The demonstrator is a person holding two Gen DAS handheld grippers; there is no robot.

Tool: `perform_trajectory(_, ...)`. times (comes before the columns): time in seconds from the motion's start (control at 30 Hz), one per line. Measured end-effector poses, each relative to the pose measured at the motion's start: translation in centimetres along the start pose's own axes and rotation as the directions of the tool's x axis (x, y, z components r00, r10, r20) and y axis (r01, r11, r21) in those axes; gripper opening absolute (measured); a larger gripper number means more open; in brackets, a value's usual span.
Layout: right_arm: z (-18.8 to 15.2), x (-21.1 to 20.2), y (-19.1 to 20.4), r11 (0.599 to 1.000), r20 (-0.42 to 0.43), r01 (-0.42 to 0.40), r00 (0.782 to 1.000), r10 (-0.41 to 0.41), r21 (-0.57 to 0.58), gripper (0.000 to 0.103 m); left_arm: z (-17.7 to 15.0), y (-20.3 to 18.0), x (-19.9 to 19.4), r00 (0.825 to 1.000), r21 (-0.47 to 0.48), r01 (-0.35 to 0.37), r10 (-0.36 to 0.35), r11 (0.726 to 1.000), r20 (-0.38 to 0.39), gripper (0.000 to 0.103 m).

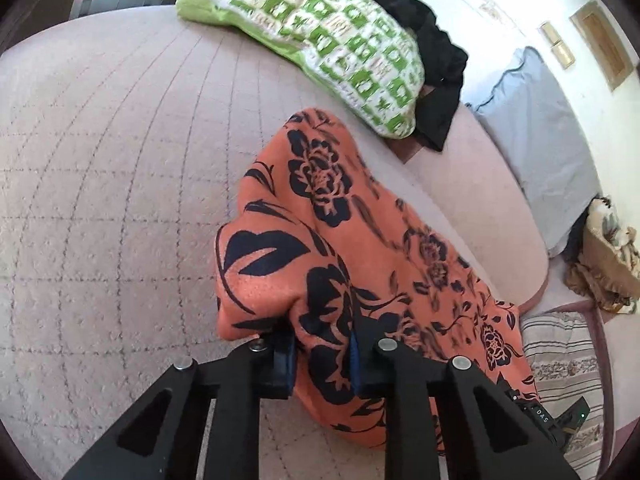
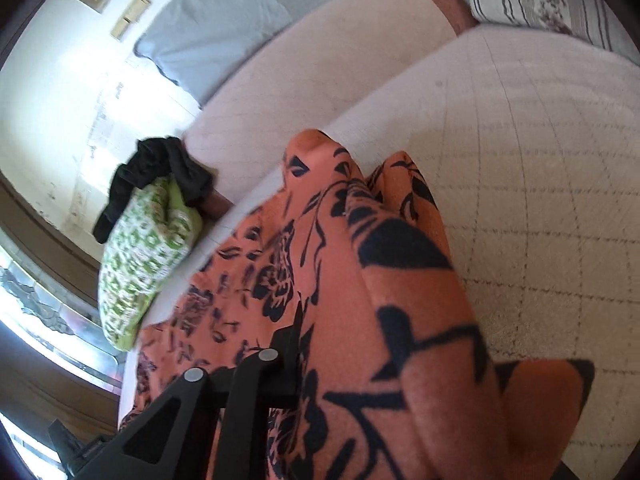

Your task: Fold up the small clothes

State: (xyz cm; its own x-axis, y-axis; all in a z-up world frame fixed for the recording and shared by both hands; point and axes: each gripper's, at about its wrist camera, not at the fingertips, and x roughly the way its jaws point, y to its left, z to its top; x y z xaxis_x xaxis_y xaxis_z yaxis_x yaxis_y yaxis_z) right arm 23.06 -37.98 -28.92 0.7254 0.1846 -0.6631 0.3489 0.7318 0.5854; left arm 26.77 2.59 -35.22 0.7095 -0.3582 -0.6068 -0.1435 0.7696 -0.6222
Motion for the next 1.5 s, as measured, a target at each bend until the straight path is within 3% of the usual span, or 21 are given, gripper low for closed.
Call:
perform_trajectory(0.13, -0.5, -2.9, 1.4, 0.998, 0.054, -0.010, 0.998, 0.013, -0.065, 0.016, 0.4, -0.5, -2.2, 0.998, 0.014, 0.059, -0.060, 0.998, 0.036, 0.019)
perform_trajectory(0.37, -1.9, -8.5, 1.5, 0.998, 0.075, -0.018, 0.997, 0.023, -0.064, 0.016, -1.6, 0.9, -5.4, 0.994, -0.012, 0.106, -0.106, 0.994, -0.030, 0.019)
perform_trajectory(0.47, -2.9, -10.5, -0.2, 1.000, 0.047, -0.006, 0.999, 0.007, -0.019, 0.016, -3.0, 1.1, -6.1, 0.994, 0.012, 0.094, -0.094, 0.995, -0.055, 0.019)
perform_trajectory(0.53, -3.4, -10.7, -2.0, 0.999, -0.028, 0.035, 0.999, -0.035, 0.029, 0.017, -3.7, 1.2, -5.7, 0.995, 0.032, 0.059, -0.056, 0.998, -0.081, 0.021)
perform_trajectory(0.57, -3.6, -10.3, -3.0, 0.996, -0.074, 0.051, 0.996, -0.045, 0.078, 0.021, -3.9, 1.7, -5.3, 0.993, 0.017, 0.042, -0.040, 0.999, -0.113, 0.025)
perform_trajectory(0.63, -3.8, -9.7, -5.3, 0.976, -0.150, 0.089, 0.987, -0.060, 0.199, 0.022, -4.1, 3.0, -4.8, 0.988, -0.052, 0.014, -0.022, 0.999, -0.155, 0.044)
perform_trajectory(0.67, -3.8, -9.7, -6.0, 0.967, -0.163, 0.091, 0.985, -0.053, 0.239, 0.024, -4.1, 3.9, -4.7, 0.985, -0.105, 0.040, -0.057, 0.994, -0.164, 0.046)
perform_trajectory(0.73, -3.7, -10.7, -7.1, 0.947, -0.151, 0.070, 0.988, -0.023, 0.314, 0.025, -3.7, 4.8, -5.0, 0.980, -0.168, 0.077, -0.105, 0.983, -0.167, 0.049)
perform_trajectory(0.9, -3.2, -14.0, -6.8, 0.952, -0.080, 0.106, 0.993, -0.086, 0.287, 0.033, -3.5, 5.3, -5.6, 0.980, -0.161, 0.090, -0.116, 0.983, -0.161, 0.063)
perform_trajectory(1.03, -2.8, -15.0, -8.0, 0.925, -0.070, 0.099, 0.994, -0.079, 0.367, 0.034, -3.1, 5.6, -5.6, 0.981, -0.167, 0.100, -0.125, 0.981, -0.145, 0.063)
perform_trajectory(1.13, -2.4, -16.9, -9.6, 0.885, -0.010, 0.132, 0.990, -0.143, 0.447, 0.036, -2.8, 5.1, -5.3, 0.988, -0.139, 0.089, -0.105, 0.986, -0.117, 0.059)
perform_trajectory(1.2, -1.9, -19.0, -10.1, 0.857, 0.086, 0.140, 0.974, -0.209, 0.496, 0.036, -2.5, 4.8, -4.9, 0.990, -0.121, 0.074, -0.087, 0.990, -0.107, 0.040)
perform_trajectory(1.27, -1.0, -20.6, -9.1, 0.879, 0.181, 0.173, 0.943, -0.277, 0.444, 0.036, -2.4, 4.6, -4.5, 0.991, -0.115, 0.067, -0.080, 0.991, -0.110, 0.036)
perform_trajectory(1.33, -0.2, -20.1, -6.7, 0.928, 0.193, 0.188, 0.946, -0.259, 0.322, 0.036, -2.4, 4.3, -4.2, 0.992, -0.112, 0.058, -0.070, 0.992, -0.106, 0.035)
perform_trajectory(1.4, -0.3, -17.8, -3.2, 0.973, 0.136, 0.154, 0.975, -0.178, 0.172, 0.036, -2.4, 4.0, -4.0, 0.993, -0.111, 0.045, -0.056, 0.993, -0.101, 0.039)
perform_trajectory(1.43, -0.6, -15.8, -0.7, 0.989, 0.064, 0.138, 0.988, -0.141, 0.056, 0.036, -2.5, 3.9, -3.8, 0.994, -0.112, 0.039, -0.050, 0.993, -0.097, 0.043)
perform_trajectory(1.5, -1.6, -12.6, 2.9, 0.993, -0.049, 0.091, 0.994, -0.094, -0.075, 0.036, -2.5, 3.4, -3.6, 0.995, -0.097, 0.045, -0.054, 0.994, -0.086, 0.052)
